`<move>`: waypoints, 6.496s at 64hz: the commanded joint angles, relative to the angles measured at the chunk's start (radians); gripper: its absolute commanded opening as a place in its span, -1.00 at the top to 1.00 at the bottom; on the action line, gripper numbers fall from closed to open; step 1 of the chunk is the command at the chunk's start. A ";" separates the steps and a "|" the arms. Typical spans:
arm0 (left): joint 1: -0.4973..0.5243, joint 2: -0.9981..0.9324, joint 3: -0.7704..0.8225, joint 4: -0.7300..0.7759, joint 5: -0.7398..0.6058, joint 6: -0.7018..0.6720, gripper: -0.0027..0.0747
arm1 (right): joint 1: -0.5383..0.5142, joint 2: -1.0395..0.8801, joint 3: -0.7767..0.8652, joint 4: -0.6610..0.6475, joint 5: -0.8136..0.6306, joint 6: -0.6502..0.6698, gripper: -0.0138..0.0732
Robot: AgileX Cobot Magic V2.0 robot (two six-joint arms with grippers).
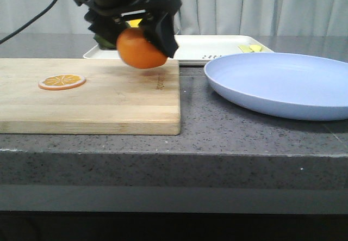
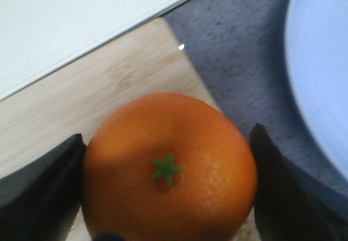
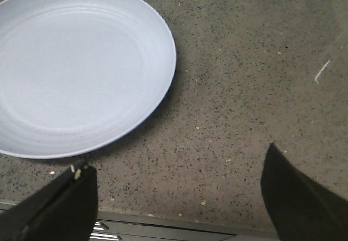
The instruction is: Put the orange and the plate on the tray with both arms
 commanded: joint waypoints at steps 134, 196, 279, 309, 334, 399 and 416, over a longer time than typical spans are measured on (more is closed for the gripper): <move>-0.284 -0.465 0.030 0.077 0.084 -0.061 -0.67 | 0.001 0.008 -0.025 -0.002 -0.046 -0.009 -0.74; 0.083 -1.083 0.686 0.070 0.029 -0.079 -0.67 | -0.007 0.149 -0.054 0.077 -0.001 0.070 -0.74; 0.083 -1.083 0.687 0.073 -0.001 -0.079 -0.67 | -0.439 0.859 -0.421 0.814 0.347 -0.392 -0.73; 0.083 -1.083 0.687 0.073 -0.001 -0.079 -0.67 | -0.381 0.942 -0.424 0.870 0.331 -0.412 -0.73; 0.083 -1.083 0.687 0.073 -0.001 -0.079 -0.67 | -0.369 0.963 -0.424 0.870 0.317 -0.412 0.07; 0.083 -1.083 0.687 0.073 0.001 -0.079 -0.67 | -0.370 0.963 -0.427 0.921 0.299 -0.412 0.83; 0.083 -1.083 0.687 0.067 0.001 -0.079 -0.67 | -0.369 0.963 -0.538 0.924 0.376 -0.296 0.83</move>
